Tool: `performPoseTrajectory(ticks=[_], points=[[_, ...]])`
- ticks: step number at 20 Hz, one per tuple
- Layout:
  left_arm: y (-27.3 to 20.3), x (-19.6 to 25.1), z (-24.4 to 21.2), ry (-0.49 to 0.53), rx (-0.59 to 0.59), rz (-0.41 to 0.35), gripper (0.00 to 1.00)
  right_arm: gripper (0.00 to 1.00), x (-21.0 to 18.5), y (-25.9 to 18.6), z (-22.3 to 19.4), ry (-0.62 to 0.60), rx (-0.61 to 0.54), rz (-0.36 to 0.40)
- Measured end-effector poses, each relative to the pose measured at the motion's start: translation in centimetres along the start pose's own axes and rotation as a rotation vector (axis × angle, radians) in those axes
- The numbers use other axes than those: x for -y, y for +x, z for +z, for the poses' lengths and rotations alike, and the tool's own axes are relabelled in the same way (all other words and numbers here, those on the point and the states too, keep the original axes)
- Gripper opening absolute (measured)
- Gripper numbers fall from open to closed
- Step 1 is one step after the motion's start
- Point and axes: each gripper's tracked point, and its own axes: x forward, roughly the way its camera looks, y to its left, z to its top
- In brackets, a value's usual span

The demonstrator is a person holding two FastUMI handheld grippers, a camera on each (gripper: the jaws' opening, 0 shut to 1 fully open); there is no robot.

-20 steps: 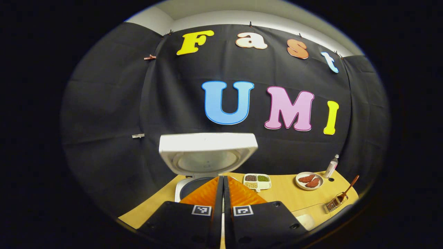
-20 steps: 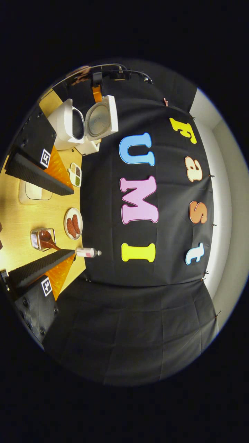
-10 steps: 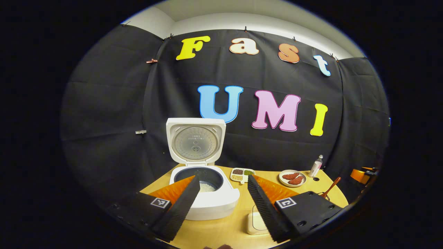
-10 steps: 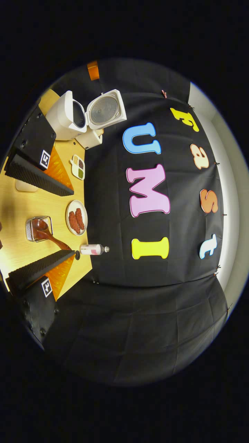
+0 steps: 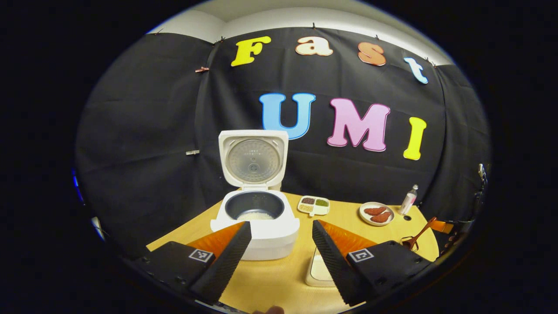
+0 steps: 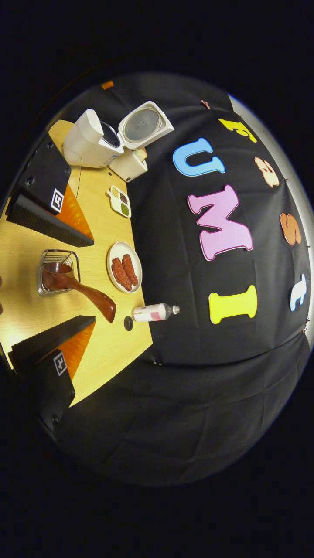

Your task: Close the left gripper, press the button to open the rice cooker; take a wooden spoon from the chopstick holder with the right hand, scoop a spoonful of rice and pour it into the rice cooker, then put the wooden spoon back into the chopstick holder.

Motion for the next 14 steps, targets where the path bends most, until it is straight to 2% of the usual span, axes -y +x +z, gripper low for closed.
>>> performPoseTrajectory(ticks=[5,9,11,13,14], points=[[-2.3,0.2,-2.8,-0.03,-0.066,0.076,0.97,0.99,1.5,5.2,-2.5,0.044,-0.068,0.02],[-4.0,1.2,-4.1,0.101,-0.078,0.102,0.97,0.96,1.5,8.3,-3.2,0.096,-0.096,0.05],[-4.5,2.4,-5.1,0.062,-0.103,0.094,0.96,0.91,1.1,9.0,-3.2,0.09,-0.105,0.067],[-4.9,3.9,-6.4,-0.035,-0.14,0.073,0.96,0.77,0.5,9.7,-3.6,0.105,-0.128,0.081],[-5.2,4.4,-7.0,-0.066,-0.152,0.069,0.96,0.52,0.6,9.5,-3.5,0.112,-0.129,0.072]])
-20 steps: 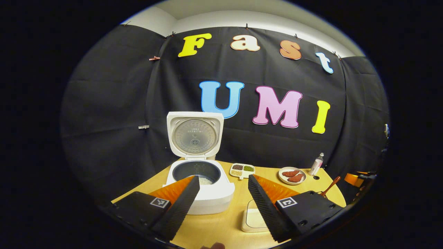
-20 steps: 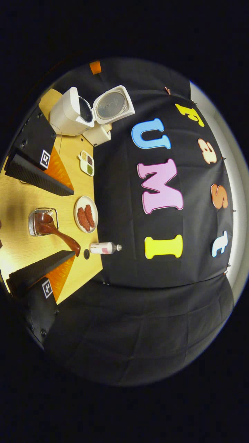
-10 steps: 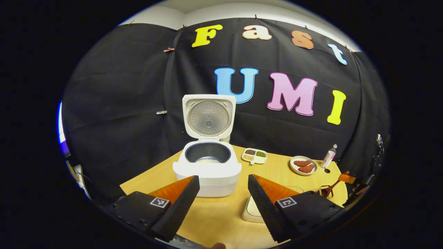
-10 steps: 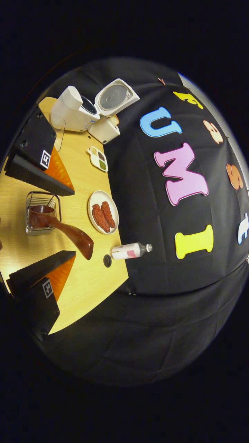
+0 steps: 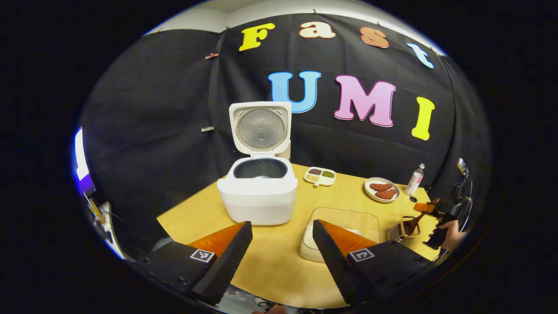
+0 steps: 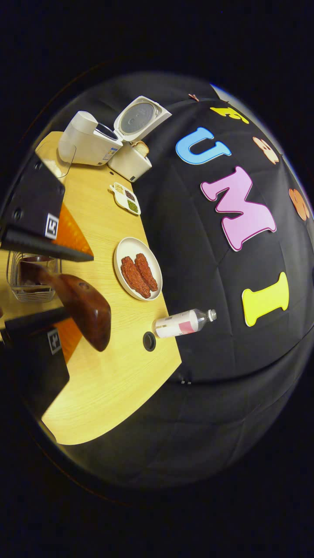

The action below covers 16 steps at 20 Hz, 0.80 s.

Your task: Close the left gripper, press the button to open the rice cooker; take a wooden spoon from the chopstick holder with the right hand, scoop a spoonful of rice and pour it into the rice cooker, then put the wooden spoon back into the chopstick holder.

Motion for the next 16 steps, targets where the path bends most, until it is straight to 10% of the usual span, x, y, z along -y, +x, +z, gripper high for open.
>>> performPoseTrajectory(ticks=[7,16], points=[[0.5,1.0,-1.9,-0.011,-0.033,-0.032,0.97,0.21,-1.7,-1.1,0.0,-0.018,-0.02,0.015],[2.2,-1.0,-0.2,0.002,0.005,-0.106,0.97,0.19,-6.2,-6.3,6.5,-0.093,0.123,0.029]])
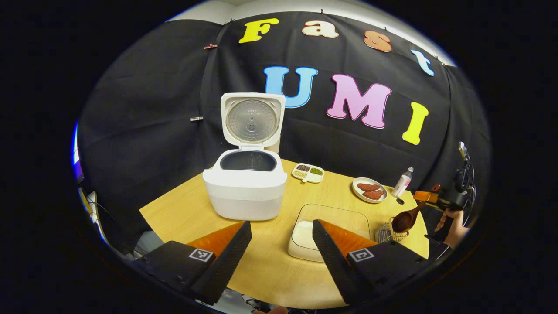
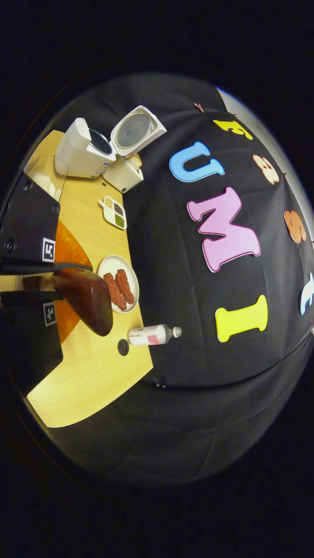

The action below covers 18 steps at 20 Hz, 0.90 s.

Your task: Close the left gripper, press the button to open the rice cooker; take a wooden spoon from the chopstick holder with the right hand, scoop a spoonful of rice and pour it into the rice cooker, then put the wooden spoon back into the chopstick holder.

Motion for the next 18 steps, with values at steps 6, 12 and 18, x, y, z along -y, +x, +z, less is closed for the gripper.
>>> performPoseTrajectory(ticks=[6,12,18], points=[[0.6,-4.2,0.3,0.011,0.014,-0.039,0.95,0.14,-7.5,-3.7,2.6,0.008,0.063,0.071],[1.2,-7.9,-0.5,0.007,-0.017,-0.077,0.96,0.18,-15.0,-4.3,0.7,-0.053,0.063,0.124],[2.0,-10.4,-0.6,0.026,-0.049,-0.141,0.96,0.18,-18.2,-2.8,-4.5,-0.082,0.035,0.088]])
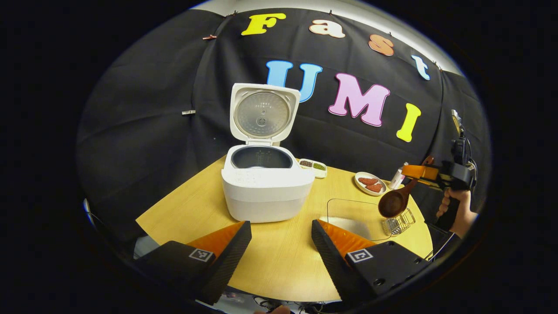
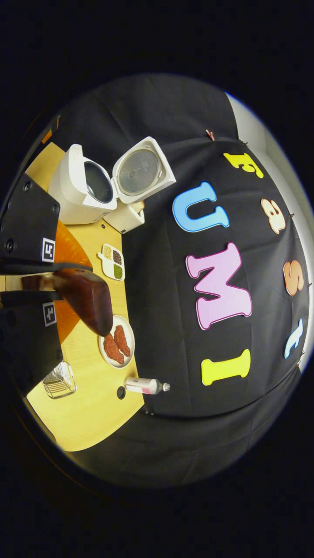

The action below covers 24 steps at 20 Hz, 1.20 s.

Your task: Close the left gripper, press the button to open the rice cooker; take a wooden spoon from the chopstick holder with the right hand, scoop a spoonful of rice and pour it into the rice cooker, then put the wooden spoon back into the chopstick holder.

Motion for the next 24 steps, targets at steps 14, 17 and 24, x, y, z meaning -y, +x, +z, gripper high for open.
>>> performPoseTrajectory(ticks=[14,17,24], points=[[1.8,-5.1,-3.5,0.008,-0.093,-0.034,0.96,0.18,-1.6,2.0,-10.6,-0.207,-0.075,-0.112],[1.5,-5.6,-3.8,0.023,-0.102,-0.035,0.96,0.19,-4.1,1.7,-12.4,-0.142,-0.11,-0.082],[0.4,-4.0,-4.3,0.008,-0.116,-0.08,0.96,0.18,-7.4,1.0,-14.1,0.036,-0.193,-0.063]])
